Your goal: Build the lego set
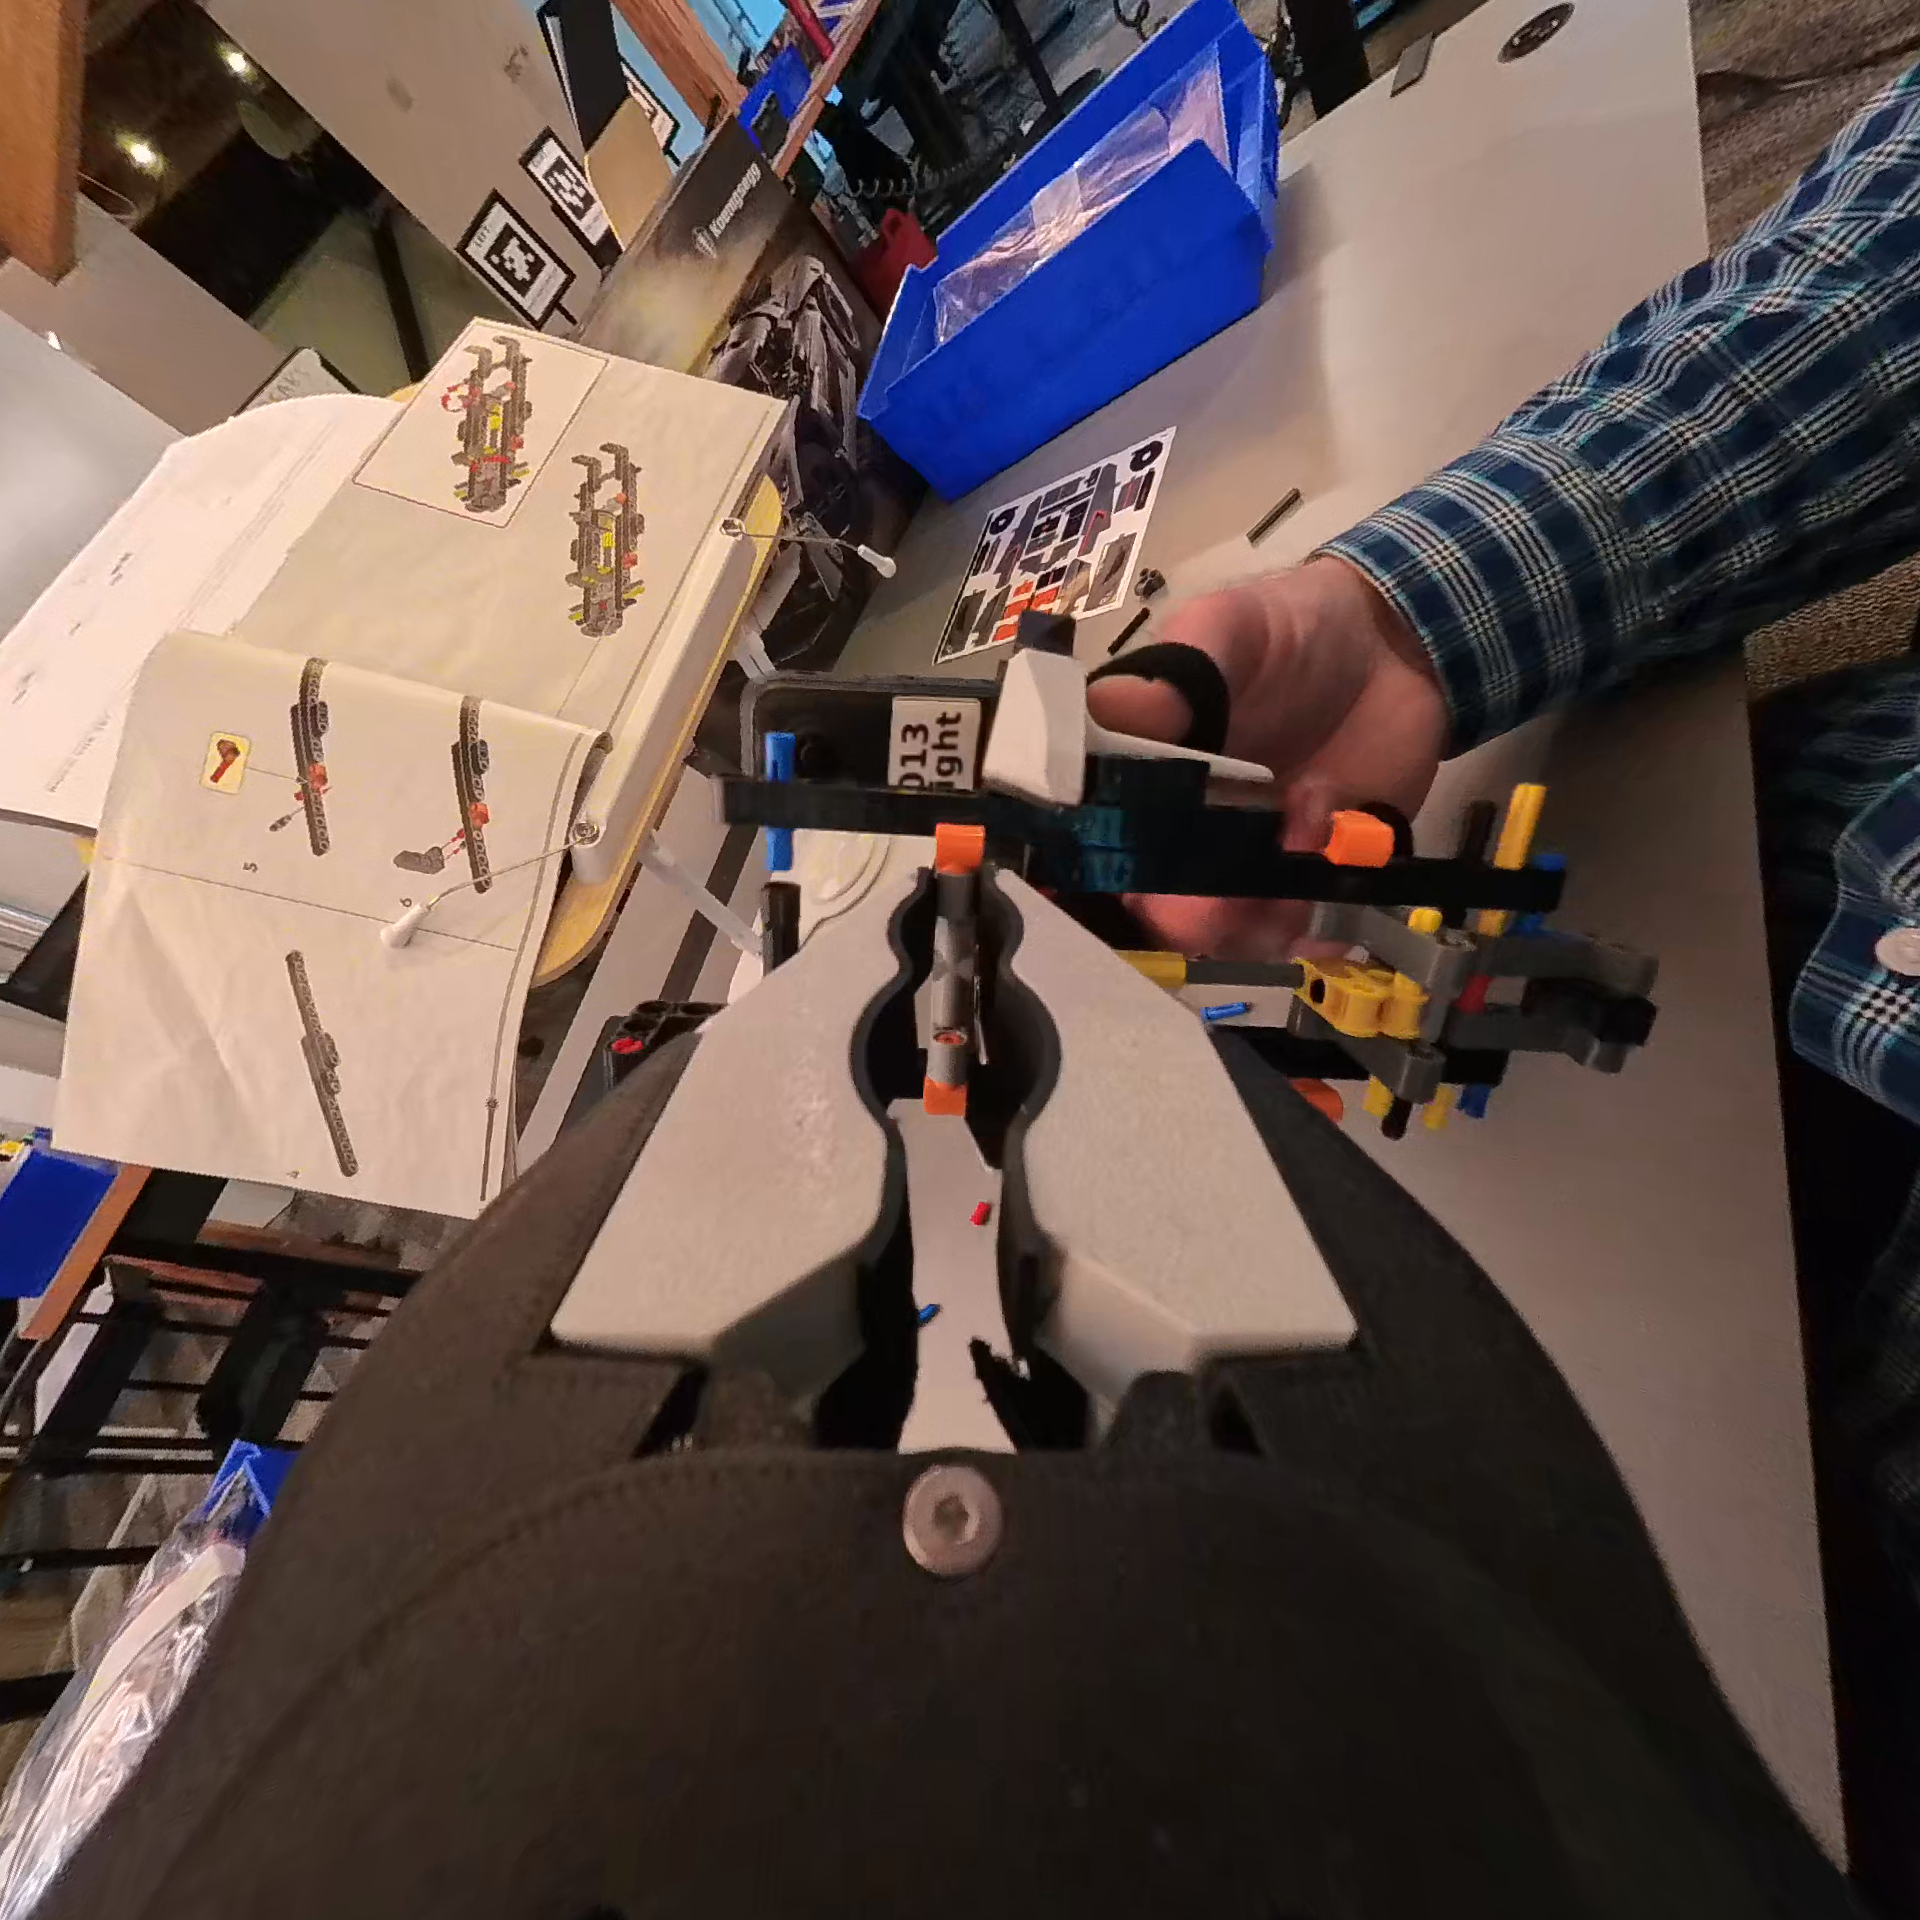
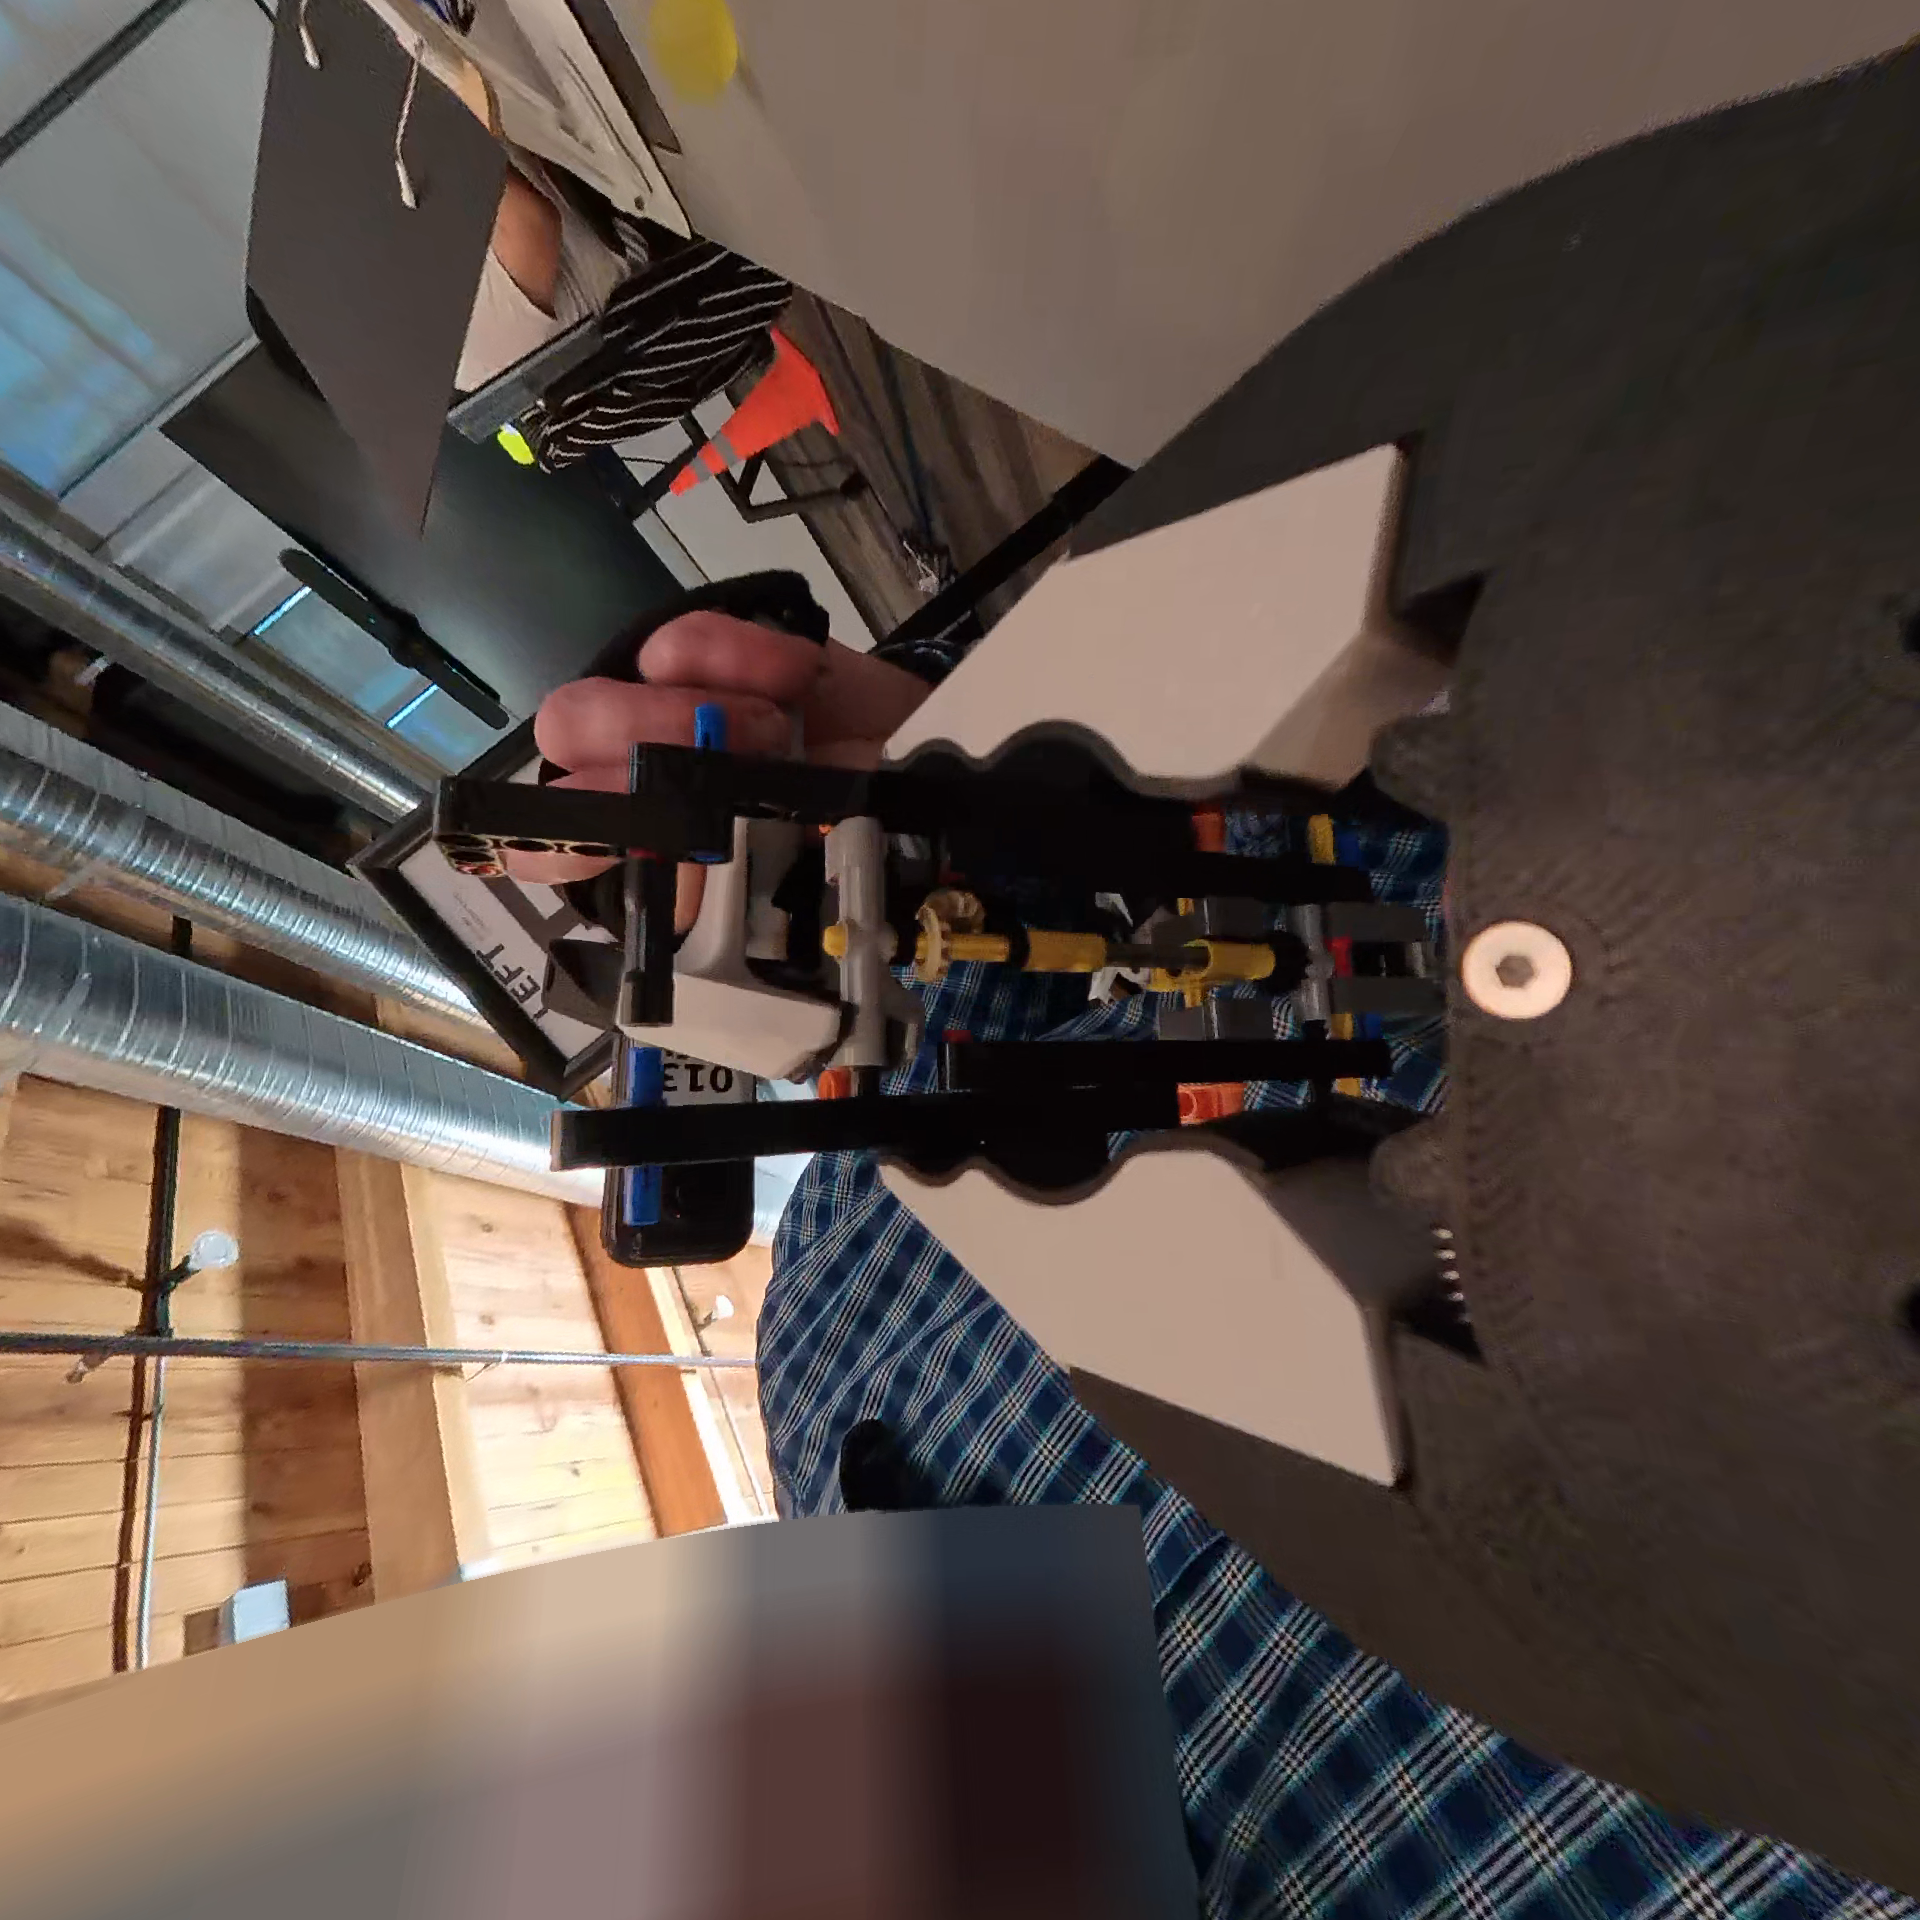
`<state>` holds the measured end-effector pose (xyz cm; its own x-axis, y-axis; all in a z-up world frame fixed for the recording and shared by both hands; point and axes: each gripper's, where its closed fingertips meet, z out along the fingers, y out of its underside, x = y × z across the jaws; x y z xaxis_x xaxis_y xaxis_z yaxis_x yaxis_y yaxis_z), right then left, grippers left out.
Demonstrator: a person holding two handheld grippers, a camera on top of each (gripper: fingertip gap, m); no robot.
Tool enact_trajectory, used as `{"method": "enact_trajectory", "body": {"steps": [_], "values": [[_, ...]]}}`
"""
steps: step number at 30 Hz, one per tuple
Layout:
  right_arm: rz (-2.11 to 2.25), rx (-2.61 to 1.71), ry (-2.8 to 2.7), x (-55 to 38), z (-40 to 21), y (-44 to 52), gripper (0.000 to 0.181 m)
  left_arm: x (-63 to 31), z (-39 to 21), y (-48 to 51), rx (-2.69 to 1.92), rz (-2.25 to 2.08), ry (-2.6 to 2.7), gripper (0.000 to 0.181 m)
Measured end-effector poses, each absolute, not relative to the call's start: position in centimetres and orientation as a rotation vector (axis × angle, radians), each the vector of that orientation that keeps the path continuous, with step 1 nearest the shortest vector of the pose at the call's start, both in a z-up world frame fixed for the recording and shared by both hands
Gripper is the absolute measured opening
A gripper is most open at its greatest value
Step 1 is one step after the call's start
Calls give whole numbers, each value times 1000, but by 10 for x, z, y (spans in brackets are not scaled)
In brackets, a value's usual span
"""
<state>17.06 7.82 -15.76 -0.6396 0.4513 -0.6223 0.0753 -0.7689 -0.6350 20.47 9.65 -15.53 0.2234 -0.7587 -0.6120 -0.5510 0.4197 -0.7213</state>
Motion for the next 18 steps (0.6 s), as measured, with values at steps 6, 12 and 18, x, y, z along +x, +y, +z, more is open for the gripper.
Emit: {"method": "enact_trajectory", "body": {"steps": [6,12,18], "values": [[2376,-1242,-923,166,-159,85,63,196,-157,100,-1293,-265,1438,11],[2215,-1285,-925,165,-159,96,63,175,-152,106,-1435,-464,1324,40],[1736,-1397,-1078,161,-167,107,63,168,-153,117,-1656,-990,965,120]]}}
